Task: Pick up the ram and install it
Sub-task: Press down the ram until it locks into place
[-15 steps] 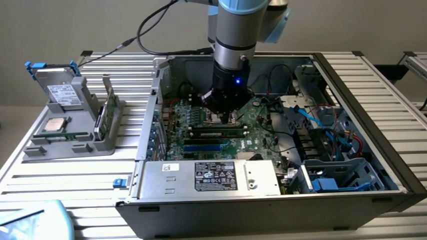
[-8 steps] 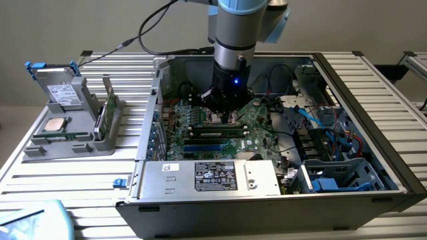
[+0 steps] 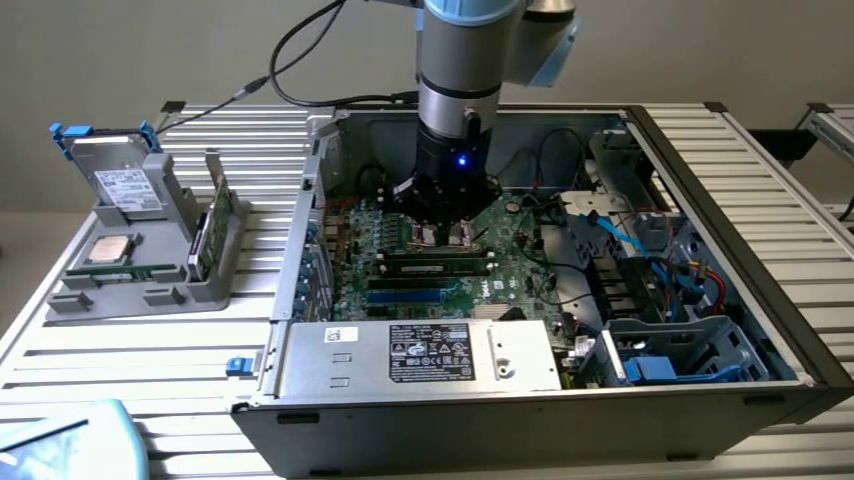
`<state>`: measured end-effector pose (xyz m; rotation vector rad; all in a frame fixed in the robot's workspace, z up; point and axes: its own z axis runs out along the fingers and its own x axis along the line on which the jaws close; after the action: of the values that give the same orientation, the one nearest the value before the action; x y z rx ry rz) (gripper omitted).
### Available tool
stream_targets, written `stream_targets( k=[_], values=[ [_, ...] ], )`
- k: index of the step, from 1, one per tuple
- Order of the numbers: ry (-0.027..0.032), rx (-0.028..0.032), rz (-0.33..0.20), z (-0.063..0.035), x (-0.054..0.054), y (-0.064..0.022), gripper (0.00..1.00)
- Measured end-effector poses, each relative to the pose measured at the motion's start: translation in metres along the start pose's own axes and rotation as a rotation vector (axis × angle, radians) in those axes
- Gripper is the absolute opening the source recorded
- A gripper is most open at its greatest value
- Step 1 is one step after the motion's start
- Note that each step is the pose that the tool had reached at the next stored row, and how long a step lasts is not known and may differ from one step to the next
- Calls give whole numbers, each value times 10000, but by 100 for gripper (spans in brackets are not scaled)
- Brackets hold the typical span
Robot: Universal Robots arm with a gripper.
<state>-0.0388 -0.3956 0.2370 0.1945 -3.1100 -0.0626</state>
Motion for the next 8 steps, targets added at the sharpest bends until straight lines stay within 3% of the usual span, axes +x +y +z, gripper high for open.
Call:
stream_targets(
  k=[8],
  values=[
    [-9, -6, 223, -25, 34, -32, 10]
  ],
)
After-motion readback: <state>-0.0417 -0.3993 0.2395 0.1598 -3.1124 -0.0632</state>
